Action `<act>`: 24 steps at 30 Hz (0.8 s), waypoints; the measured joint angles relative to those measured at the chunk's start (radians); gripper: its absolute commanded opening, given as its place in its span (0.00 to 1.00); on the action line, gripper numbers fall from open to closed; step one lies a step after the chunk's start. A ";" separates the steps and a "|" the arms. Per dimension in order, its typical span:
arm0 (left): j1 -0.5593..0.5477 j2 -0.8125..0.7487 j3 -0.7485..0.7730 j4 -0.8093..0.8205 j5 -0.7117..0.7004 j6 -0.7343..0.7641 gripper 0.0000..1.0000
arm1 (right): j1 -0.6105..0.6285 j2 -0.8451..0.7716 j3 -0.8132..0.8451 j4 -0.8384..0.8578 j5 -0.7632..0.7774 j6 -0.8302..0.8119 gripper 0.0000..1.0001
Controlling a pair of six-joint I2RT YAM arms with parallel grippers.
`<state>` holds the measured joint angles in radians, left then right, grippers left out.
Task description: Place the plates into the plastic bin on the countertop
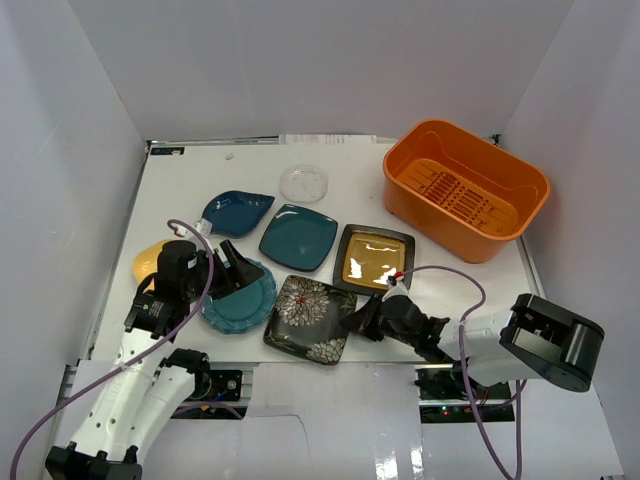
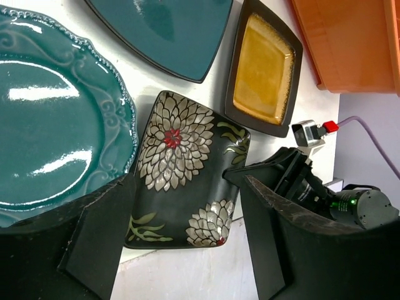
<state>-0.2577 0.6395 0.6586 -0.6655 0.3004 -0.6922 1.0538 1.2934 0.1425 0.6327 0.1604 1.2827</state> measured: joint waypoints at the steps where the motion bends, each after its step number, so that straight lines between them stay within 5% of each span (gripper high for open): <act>1: 0.000 0.003 0.000 0.005 0.002 0.003 0.78 | 0.000 0.002 -0.014 0.023 0.001 0.017 0.08; 5: 0.000 0.014 0.000 0.017 0.021 0.021 0.77 | 0.000 -0.117 -0.057 -0.035 0.018 0.043 0.08; 9: 0.000 0.024 0.000 0.030 0.048 0.038 0.77 | 0.001 -0.410 -0.029 -0.348 0.076 -0.059 0.08; 12: 0.000 0.027 0.000 0.057 0.080 0.041 0.75 | -0.005 -0.592 0.084 -0.626 0.150 -0.200 0.08; 15: 0.000 0.026 -0.003 0.094 0.121 0.037 0.72 | -0.062 -0.608 0.314 -0.838 0.198 -0.362 0.08; 19: 0.000 0.020 -0.053 0.184 0.200 0.001 0.67 | -0.274 -0.498 0.689 -0.919 0.171 -0.559 0.08; 24: -0.003 0.032 -0.155 0.296 0.300 -0.076 0.66 | -0.705 -0.283 1.091 -0.910 -0.011 -0.671 0.08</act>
<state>-0.2604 0.6720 0.5037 -0.3695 0.6003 -0.7677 0.3489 1.0107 1.2339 -0.2775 0.1490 0.6121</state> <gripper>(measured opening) 0.664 0.115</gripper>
